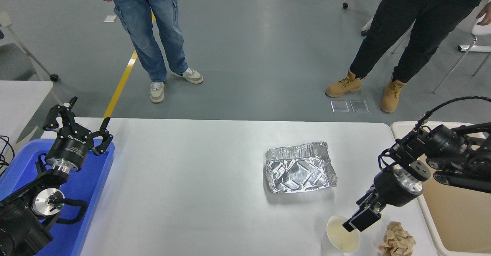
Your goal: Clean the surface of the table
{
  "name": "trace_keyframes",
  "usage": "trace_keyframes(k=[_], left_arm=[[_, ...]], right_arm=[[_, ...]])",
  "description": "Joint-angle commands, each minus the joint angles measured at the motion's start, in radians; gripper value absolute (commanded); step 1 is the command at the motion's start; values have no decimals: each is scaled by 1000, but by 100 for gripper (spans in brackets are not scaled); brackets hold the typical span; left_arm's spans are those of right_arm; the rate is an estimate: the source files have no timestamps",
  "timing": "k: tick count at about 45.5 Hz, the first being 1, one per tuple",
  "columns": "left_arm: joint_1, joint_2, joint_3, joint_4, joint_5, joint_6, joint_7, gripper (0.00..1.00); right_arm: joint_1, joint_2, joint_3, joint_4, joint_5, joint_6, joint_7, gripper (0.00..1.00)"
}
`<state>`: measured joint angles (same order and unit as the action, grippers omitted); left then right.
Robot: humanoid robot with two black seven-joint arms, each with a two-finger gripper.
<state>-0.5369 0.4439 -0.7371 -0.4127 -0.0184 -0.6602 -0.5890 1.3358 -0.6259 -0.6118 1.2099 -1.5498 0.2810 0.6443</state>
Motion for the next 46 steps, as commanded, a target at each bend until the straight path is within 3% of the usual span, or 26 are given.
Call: trace_keyframes(k=[1, 34, 38, 43, 46], left_arm=[[0, 1, -1, 0, 0, -1, 0, 100], [0, 1, -1, 0, 0, 1, 0, 100], [0, -1, 1, 0, 0, -1, 0, 100], [0, -1, 1, 0, 0, 1, 0, 100], [0, -1, -1, 0, 0, -1, 0, 100]], right_arm=[[-70, 0, 15, -47, -1, -60, 0, 96], [-188, -2, 3, -99, 0, -174, 2, 82], [-188, -2, 3, -99, 0, -174, 2, 75], [-185, -2, 1, -101, -3, -187, 6, 53], [-184, -2, 0, -102, -3, -198, 9, 45]])
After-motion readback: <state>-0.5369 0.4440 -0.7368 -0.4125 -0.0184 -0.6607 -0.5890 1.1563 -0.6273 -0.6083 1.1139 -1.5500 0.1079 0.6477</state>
